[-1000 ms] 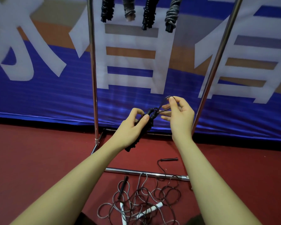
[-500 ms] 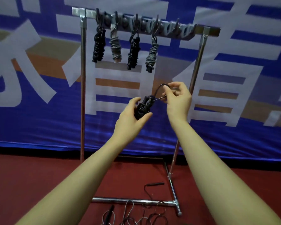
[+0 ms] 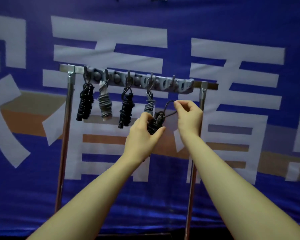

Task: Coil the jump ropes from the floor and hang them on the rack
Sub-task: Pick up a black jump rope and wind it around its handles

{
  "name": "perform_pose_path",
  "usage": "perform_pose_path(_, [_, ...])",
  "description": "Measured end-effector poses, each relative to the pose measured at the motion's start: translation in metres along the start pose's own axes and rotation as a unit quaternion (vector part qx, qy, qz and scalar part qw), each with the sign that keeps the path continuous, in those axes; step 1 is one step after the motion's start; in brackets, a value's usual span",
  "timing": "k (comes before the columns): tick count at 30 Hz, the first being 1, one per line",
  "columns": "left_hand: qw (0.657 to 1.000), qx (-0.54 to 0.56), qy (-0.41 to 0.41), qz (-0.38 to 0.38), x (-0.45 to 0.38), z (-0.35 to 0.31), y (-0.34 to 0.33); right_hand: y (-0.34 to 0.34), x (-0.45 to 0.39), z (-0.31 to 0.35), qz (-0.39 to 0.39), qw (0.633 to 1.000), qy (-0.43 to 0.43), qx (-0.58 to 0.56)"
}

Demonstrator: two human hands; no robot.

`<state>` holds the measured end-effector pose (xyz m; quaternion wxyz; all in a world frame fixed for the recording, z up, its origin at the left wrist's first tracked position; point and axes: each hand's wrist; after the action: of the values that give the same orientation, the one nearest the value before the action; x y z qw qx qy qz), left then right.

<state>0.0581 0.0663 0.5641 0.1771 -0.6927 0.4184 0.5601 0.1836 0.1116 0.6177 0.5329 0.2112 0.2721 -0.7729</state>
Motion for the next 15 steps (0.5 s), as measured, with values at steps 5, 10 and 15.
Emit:
perform_pose_path(5, [0.999,-0.003,-0.024,-0.027,-0.051,0.016,-0.021,-0.014,-0.052,0.001,0.004,1.000,0.023,-0.018])
perform_pose_path(10, [0.998,0.009,-0.031,-0.049,-0.094,0.024,-0.039,-0.032,-0.098,0.009,-0.010,0.998,0.017,-0.063])
perform_pose_path(15, [0.999,-0.006,-0.006,-0.053,-0.126,0.028,-0.046,-0.052,-0.136,0.010,-0.016,0.995,-0.026,-0.092])
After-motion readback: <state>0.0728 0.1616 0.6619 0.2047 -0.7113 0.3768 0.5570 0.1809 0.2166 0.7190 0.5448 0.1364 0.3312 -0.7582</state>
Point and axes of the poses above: each hand's wrist, its own x-axis away from the middle knuckle, its own y-axis out of the back of the hand, z = x × y, and after that the axes turned 12 degrees about -y, right-handed
